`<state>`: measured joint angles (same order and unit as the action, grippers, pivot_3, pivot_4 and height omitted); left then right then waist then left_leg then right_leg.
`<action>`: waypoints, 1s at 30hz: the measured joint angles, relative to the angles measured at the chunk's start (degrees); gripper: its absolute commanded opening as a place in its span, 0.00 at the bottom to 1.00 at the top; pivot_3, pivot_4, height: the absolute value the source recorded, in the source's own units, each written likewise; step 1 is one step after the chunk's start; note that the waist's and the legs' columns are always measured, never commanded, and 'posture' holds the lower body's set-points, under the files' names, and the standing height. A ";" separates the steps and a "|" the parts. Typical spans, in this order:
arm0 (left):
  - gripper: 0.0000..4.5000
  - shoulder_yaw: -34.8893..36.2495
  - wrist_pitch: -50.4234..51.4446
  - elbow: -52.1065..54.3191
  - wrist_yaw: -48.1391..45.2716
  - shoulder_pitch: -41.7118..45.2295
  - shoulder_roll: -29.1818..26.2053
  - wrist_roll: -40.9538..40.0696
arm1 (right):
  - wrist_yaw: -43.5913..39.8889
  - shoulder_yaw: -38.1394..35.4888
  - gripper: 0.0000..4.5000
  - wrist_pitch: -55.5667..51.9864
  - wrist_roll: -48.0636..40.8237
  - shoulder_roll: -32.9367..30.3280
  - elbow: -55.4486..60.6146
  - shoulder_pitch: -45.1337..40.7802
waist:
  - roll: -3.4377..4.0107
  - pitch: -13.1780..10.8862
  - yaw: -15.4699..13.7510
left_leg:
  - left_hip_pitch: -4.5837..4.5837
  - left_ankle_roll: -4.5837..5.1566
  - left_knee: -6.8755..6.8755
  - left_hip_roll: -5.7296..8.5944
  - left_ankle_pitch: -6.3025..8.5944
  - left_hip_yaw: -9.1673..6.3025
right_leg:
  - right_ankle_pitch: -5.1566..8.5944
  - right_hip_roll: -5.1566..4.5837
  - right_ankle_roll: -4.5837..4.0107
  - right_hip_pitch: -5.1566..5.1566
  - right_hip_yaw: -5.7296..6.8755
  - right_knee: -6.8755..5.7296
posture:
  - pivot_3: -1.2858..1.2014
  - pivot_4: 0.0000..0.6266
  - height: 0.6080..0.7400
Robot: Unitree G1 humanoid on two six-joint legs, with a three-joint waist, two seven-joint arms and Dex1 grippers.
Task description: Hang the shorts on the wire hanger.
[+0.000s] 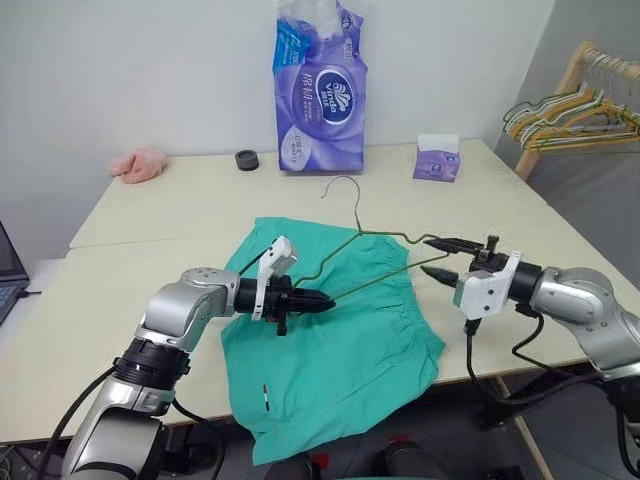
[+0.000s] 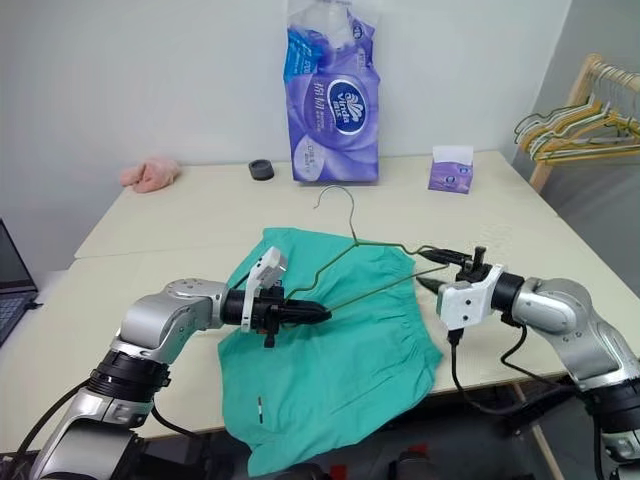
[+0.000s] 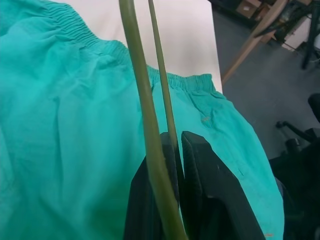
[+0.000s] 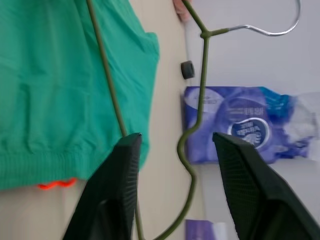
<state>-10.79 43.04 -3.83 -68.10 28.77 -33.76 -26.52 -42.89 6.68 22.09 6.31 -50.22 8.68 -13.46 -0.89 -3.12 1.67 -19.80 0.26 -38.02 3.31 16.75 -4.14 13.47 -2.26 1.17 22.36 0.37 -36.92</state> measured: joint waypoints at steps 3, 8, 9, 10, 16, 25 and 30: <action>0.00 -0.23 -3.40 0.01 0.21 -0.07 -0.23 2.06 | -4.61 -2.49 0.98 -13.28 -8.52 -2.36 6.23 4.29 | 0.00 0.00 0.00 | -0.01 0.01 -0.02 0.00 0.00 -0.01 | 0.00 -0.02 0.00 0.00 0.01 0.00 | 0.47 0.01 1.00; 0.00 -3.66 -12.81 1.61 -1.57 -0.71 -3.00 7.98 | -7.19 -9.11 0.99 -41.14 -23.49 -6.03 15.98 4.87 | 0.04 0.02 0.10 | 0.01 -0.02 0.01 -0.08 0.07 -0.02 | 0.02 -0.01 -0.04 0.00 0.04 0.02 | 0.47 0.01 1.00; 0.00 -4.70 -14.99 1.85 -2.20 -1.04 -3.63 9.35 | -7.17 -9.27 0.99 -44.78 -24.85 -6.11 16.83 4.18 | 0.04 0.02 0.15 | 0.01 -0.03 0.01 -0.09 0.08 -0.02 | 0.03 0.00 -0.04 0.00 0.05 0.02 | 0.47 0.01 1.00; 0.00 -5.65 -16.69 2.10 -2.86 -1.29 -4.23 10.59 | -7.11 -9.31 0.99 -47.68 -25.85 -6.13 17.23 3.40 | 0.04 0.02 0.15 | 0.00 -0.03 0.02 -0.09 0.09 -0.01 | 0.03 0.00 -0.04 0.01 0.05 0.02 | 0.47 0.01 1.00; 0.00 -7.66 -23.95 4.48 -4.02 -2.11 -5.26 14.53 | -8.12 -5.56 0.99 -61.50 -28.55 -7.31 18.98 -0.77 | 0.04 0.01 0.00 | -0.02 0.03 -0.01 -0.09 0.12 -0.02 | 0.19 -0.02 0.24 0.01 0.08 0.04 | 0.48 0.01 1.00; 0.00 -7.74 -24.31 7.75 -4.13 -2.04 -4.38 14.79 | -10.80 5.47 0.99 -65.52 -25.70 -6.26 17.70 -7.10 | 0.04 0.01 0.02 | -0.03 0.03 -0.01 -0.09 0.13 -0.03 | 0.21 -0.02 0.30 0.02 0.11 0.03 | 0.48 0.01 1.00; 0.00 -7.77 -24.14 8.20 -4.72 -2.00 -4.32 14.79 | -11.85 9.55 0.81 -65.83 -22.88 -5.63 15.25 -9.81 | 0.04 0.01 0.02 | -0.04 0.02 -0.01 -0.09 0.14 -0.06 | 0.21 -0.01 0.30 0.04 0.14 0.03 | 0.48 0.01 1.00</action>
<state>-18.56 18.90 4.37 -72.83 26.78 -38.07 -11.74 -54.73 16.23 -43.74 -16.58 -55.84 23.93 -23.26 -0.85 -3.11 1.69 -19.84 0.29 -38.03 3.22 16.89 -4.20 13.68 -2.27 1.47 22.39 0.50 -36.89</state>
